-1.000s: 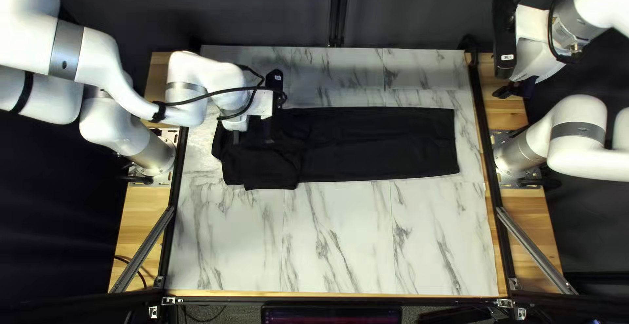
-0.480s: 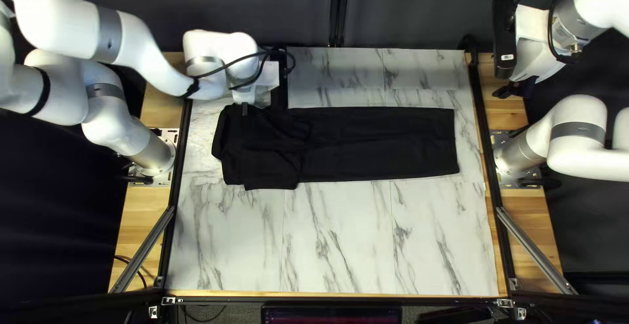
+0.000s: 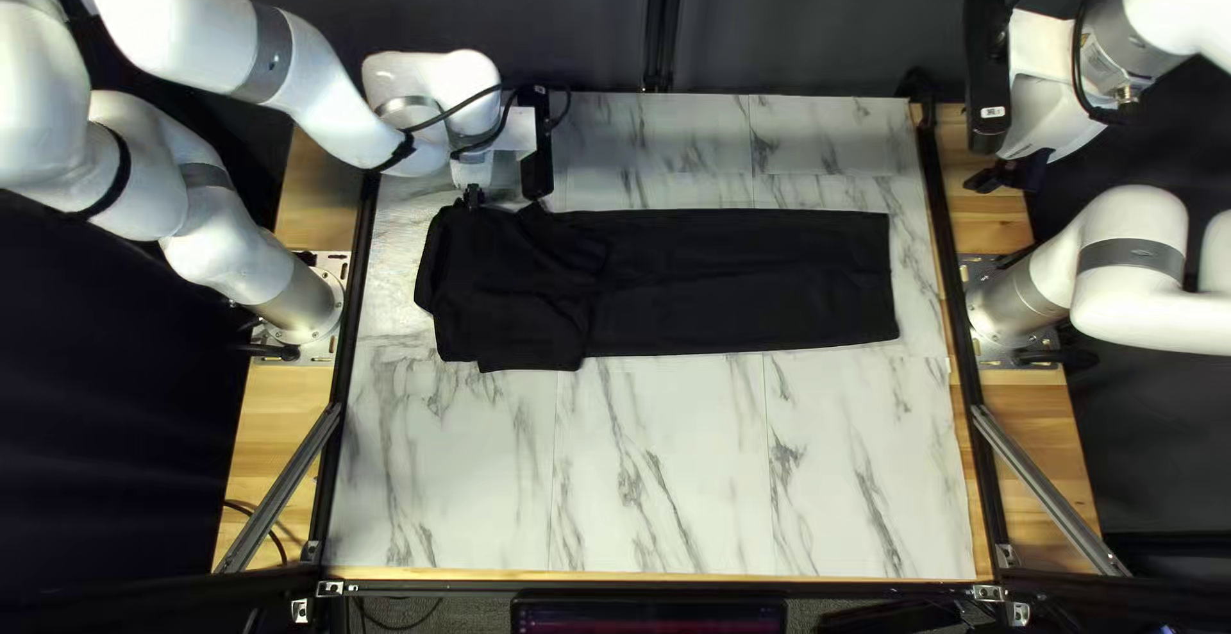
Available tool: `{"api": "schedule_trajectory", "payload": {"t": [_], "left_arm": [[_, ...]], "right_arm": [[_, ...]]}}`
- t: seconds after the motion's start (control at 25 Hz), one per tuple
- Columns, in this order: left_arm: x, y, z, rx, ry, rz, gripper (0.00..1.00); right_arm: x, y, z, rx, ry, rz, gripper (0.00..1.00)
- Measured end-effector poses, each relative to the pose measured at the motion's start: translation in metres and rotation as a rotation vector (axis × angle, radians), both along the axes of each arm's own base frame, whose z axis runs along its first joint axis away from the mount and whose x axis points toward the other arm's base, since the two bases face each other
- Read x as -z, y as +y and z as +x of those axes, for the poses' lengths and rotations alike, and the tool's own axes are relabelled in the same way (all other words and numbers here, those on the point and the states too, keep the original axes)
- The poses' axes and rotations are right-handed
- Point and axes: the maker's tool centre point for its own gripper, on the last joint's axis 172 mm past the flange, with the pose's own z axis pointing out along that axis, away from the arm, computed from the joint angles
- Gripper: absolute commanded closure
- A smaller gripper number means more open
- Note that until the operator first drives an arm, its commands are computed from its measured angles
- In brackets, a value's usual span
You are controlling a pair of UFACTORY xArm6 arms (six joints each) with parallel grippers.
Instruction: Fold t-shirt
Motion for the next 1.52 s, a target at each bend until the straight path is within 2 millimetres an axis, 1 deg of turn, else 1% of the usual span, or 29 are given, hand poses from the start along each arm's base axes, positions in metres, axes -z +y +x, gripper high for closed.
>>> {"api": "schedule_trajectory", "payload": {"t": [0.12,0.24,0.4,0.48,0.56,0.72,0.8,0.88,0.96,1.08,1.28,1.4,1.52], "left_arm": [[-0.017,-0.011,0.004,0.009,-0.01,0.012,0.0],[-0.03,-0.031,0.007,0.019,-0.02,0.024,0.0],[-0.033,-0.061,0.015,0.032,-0.034,0.027,0.0],[-0.028,-0.067,0.018,0.034,-0.04,0.023,0.0],[-0.02,-0.067,0.018,0.032,-0.043,0.016,0.0],[-0.001,-0.057,0.012,0.019,-0.041,-0.002,0.0],[0.004,-0.054,0.01,0.015,-0.04,-0.009,0.0],[0.004,-0.053,0.009,0.013,-0.04,-0.012,0.0],[-0.003,-0.055,0.008,0.014,-0.042,-0.009,0.0],[-0.019,-0.062,0.011,0.021,-0.044,0.001,0.0],[-0.051,-0.077,0.025,0.043,-0.072,0.013,0.0],[-0.07,-0.093,0.036,0.063,-0.104,0.0,0.0],[-0.085,-0.113,0.047,0.091,-0.138,-0.018,0.0]], "right_arm": [[0.0,0.0,0.0,0.0,0.0,0.0,0.0],[0.0,0.0,0.0,0.0,0.0,0.0,0.0],[0.0,0.0,0.0,0.0,0.0,0.0,0.0],[0.0,0.0,0.0,0.0,0.0,0.0,0.0],[0.0,0.0,0.0,0.0,0.0,0.0,0.0],[0.0,0.0,0.0,0.0,0.0,0.0,0.0],[0.0,0.0,0.0,0.0,0.0,0.0,0.0],[0.0,0.0,0.0,0.0,0.0,0.0,0.0],[0.0,0.0,0.0,0.0,0.0,0.0,0.0],[0.0,0.0,0.0,0.0,0.0,0.0,0.0],[0.0,0.0,0.0,0.0,0.0,0.0,0.0],[0.0,0.0,0.0,0.0,0.0,0.0,0.0],[0.0,0.0,0.0,0.0,0.0,0.0,0.0]]}}
